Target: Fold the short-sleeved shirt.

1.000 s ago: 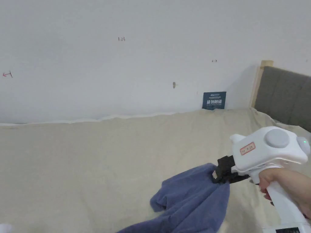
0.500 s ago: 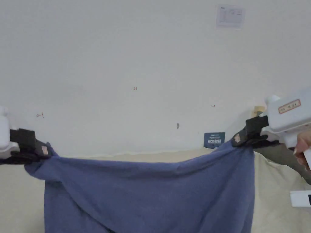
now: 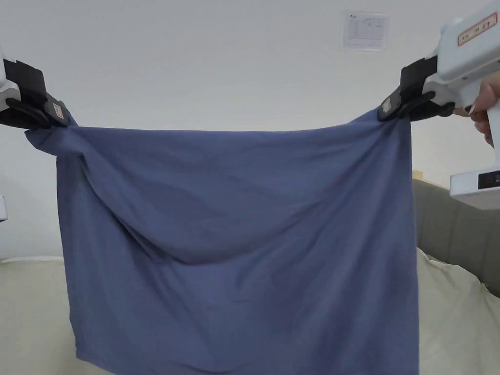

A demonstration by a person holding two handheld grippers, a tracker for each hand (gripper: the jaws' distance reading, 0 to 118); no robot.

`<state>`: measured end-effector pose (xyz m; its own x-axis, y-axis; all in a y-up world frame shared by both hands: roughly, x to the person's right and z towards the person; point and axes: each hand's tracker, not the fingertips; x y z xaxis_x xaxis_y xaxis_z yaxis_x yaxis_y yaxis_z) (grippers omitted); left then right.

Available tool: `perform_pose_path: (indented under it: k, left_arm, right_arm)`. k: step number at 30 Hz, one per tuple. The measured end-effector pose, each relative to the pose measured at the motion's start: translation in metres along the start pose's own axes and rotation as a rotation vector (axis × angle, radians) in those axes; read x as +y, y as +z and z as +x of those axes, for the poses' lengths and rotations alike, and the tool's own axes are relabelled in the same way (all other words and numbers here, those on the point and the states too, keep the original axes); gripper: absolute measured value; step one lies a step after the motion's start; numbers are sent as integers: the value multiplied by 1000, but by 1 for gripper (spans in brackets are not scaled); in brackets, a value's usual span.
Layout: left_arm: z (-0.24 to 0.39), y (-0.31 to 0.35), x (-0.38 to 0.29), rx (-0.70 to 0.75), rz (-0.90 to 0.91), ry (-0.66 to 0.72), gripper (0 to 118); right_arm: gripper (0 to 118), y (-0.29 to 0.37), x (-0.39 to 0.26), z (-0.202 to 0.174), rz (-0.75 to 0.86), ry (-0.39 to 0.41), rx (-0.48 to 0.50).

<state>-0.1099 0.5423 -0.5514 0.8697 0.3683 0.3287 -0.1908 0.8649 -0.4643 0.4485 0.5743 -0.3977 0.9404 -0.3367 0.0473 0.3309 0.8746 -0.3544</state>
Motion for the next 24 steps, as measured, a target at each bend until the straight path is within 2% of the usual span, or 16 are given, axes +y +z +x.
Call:
perform_pose_path:
  k: [7,14,17,21,24]
  left_arm:
    - [-2,-63,34,65,48,-27,4]
    - [-9,-127,58,59,195,-22,4]
    - [-15,-147,57,66,232,-36,4]
    - [-27,-173,42,28,231,-19,4]
    - [-37,-193,21,30,143,-13,4]
  right_arm:
    - [1,-69,39,-6,68,66,-91]
    - [1,-135,65,-1,259,15,-99]
    - [1,-160,73,5,269,19,-118]
    - [1,-188,59,7,256,86,-125]
    - [1,-205,32,15,251,106,-127]
